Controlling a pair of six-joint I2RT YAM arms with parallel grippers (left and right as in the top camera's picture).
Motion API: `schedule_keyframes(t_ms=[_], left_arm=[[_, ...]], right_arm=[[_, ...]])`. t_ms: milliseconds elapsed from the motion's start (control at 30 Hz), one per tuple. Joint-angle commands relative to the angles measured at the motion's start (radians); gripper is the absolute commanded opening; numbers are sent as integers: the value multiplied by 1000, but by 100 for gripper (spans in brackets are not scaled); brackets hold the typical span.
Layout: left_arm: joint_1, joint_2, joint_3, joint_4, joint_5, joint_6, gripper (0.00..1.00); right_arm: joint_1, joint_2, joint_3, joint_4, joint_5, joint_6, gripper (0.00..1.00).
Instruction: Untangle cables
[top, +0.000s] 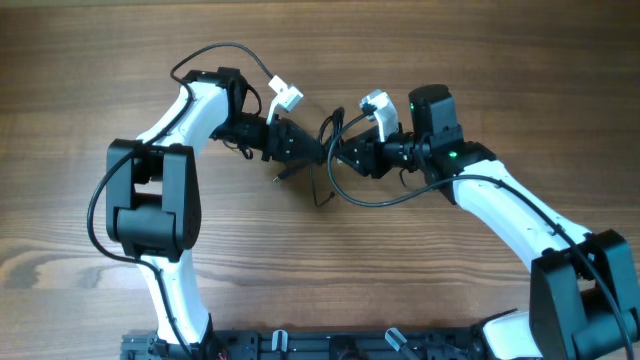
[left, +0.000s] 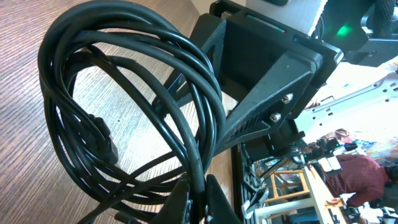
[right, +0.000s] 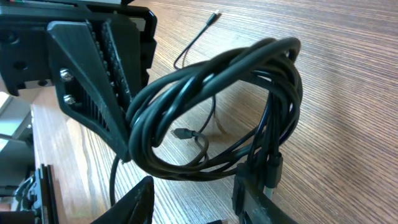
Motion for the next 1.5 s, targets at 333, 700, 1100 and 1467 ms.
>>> schedule_keyframes(t_ms=[333,700,1100,1467], left_arm=[[-2,-19,1,-8,50,-2,4],[-2,-19,1,-8,52,-2,4],[-2,-19,1,-8,54,-2,4],[-2,-19,1,9,26,-2,7]], right_arm=[[46,1,1,56,35,26,42],[83,53,1,166,90,87,43],[134,146,1,313,125,243,46],[42,-7,1,233,3,293,4]])
